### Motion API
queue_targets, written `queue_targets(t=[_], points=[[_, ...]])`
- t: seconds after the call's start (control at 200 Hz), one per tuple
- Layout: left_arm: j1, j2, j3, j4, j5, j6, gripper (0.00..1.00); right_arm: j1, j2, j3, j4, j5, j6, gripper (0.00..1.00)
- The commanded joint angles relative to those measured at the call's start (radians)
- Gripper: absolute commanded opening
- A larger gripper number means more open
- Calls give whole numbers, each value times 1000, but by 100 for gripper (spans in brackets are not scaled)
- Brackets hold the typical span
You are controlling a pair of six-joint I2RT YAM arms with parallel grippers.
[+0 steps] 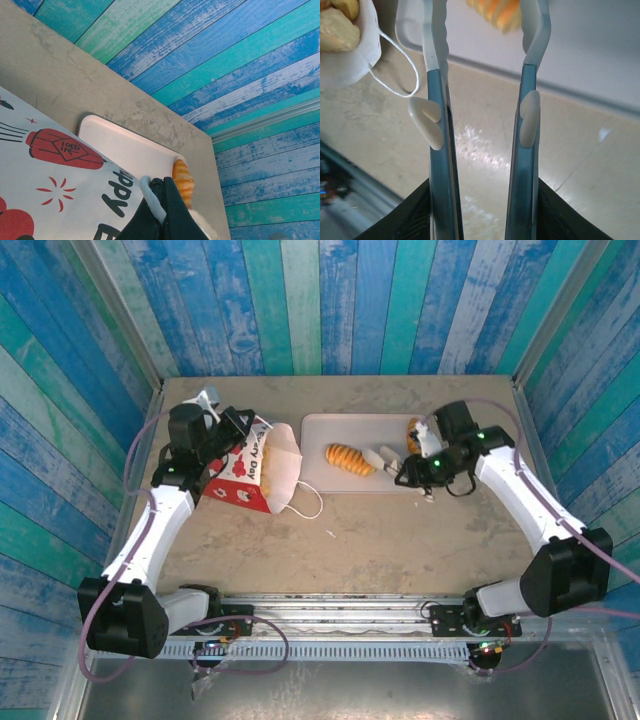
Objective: Take the fake bread out of the paper bag
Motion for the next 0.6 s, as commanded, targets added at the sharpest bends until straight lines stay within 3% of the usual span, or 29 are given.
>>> queue_targets(t=[0.0, 0.24, 0.596], points=[[0, -42, 10, -10, 18, 36, 0, 90, 109, 142, -110, 238, -131, 47], [0, -47, 18, -43, 63, 80, 0, 182, 339, 391, -252, 319, -221, 50], [0, -25, 44, -87, 106, 144, 0, 214, 506, 592, -349, 415, -268, 56]])
